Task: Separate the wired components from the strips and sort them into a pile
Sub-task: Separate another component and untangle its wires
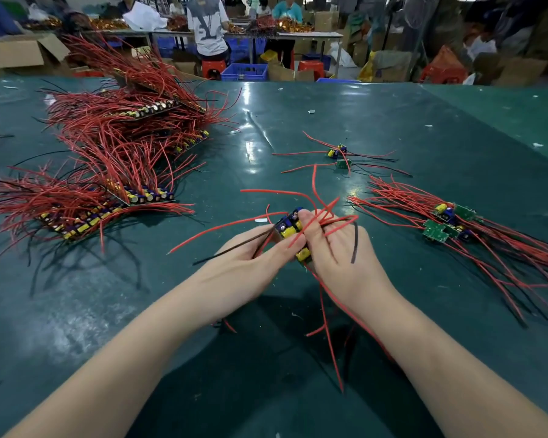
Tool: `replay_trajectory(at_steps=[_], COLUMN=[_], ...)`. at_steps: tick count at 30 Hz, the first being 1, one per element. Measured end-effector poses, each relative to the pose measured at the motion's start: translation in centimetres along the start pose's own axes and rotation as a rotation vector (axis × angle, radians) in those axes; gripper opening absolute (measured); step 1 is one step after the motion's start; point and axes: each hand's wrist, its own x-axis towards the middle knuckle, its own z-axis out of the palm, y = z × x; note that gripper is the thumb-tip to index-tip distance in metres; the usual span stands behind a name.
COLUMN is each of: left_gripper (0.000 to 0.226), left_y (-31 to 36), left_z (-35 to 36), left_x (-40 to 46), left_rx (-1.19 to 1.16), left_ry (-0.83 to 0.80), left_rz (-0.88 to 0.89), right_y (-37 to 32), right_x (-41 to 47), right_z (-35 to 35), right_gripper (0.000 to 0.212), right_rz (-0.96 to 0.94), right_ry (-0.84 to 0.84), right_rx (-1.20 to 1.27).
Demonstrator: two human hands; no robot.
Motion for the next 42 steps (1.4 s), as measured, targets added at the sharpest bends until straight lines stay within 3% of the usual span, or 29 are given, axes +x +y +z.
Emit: replay_trajectory(at_steps=[3, 5, 8, 12, 16, 25, 31, 37, 39, 42], left_gripper=[0.040, 0.026, 0.034, 0.020, 0.016, 0.020, 0.016, 0.031, 0.029, 0.024], left_y=[-0.2, -0.5, -1.0, -0.8, -0.9, -0.6, 0.0, 0.0, 0.1, 0.1], left_z=[0.4, 0.4, 0.2, 0.4, 0.6, 0.7, 0.2, -1.8, -2.0, -3.0], left_x=[0.1, 0.2, 0.2, 0.1, 0.2, -0.2, -0.1, 0.2, 0.3, 1.1], left_rx=[0.044, 0.035, 0.034, 0.019, -0.049, -0.100, -0.218, -0.116, -0.185, -0.445], left_ry=[0.067, 0.063, 0.068, 0.054, 0.082, 0.075, 0.045, 0.149, 0.187, 0.392], left_rz=[0.132, 0.110, 0.061, 0.145, 0.122, 0.132, 0.079, -0.095, -0.106, -0.090], right_y=[0.1, -0.2, -0.3, -0.6, -0.7, -0.8, -0.7, 0.1, 0.1, 0.3], right_x=[0.1, 0.3, 0.3, 0.4, 0.4, 0.5, 0.8, 1.2, 1.2, 1.1], right_z=[0.2, 0.2, -0.1, -0.5, -0.6, -0.2, -0.8, -0.7, -0.7, -0.9], right_gripper=[0.035, 0.033, 0.025, 0.045, 0.046, 0.052, 0.050, 0.038, 0.035, 0.033], right_rz=[0.054, 0.065, 0.048, 0.097, 0.181, 0.350, 0.471, 0.651, 0.636, 0.646], right_ry=[-0.009, -0.013, -0.030, -0.097, -0.099, -0.200, -0.181, -0.086, -0.094, -0.114], right_rx=[0.066, 0.073, 0.055, 0.145, 0.216, 0.653, 0.776, 0.703, 0.684, 0.651])
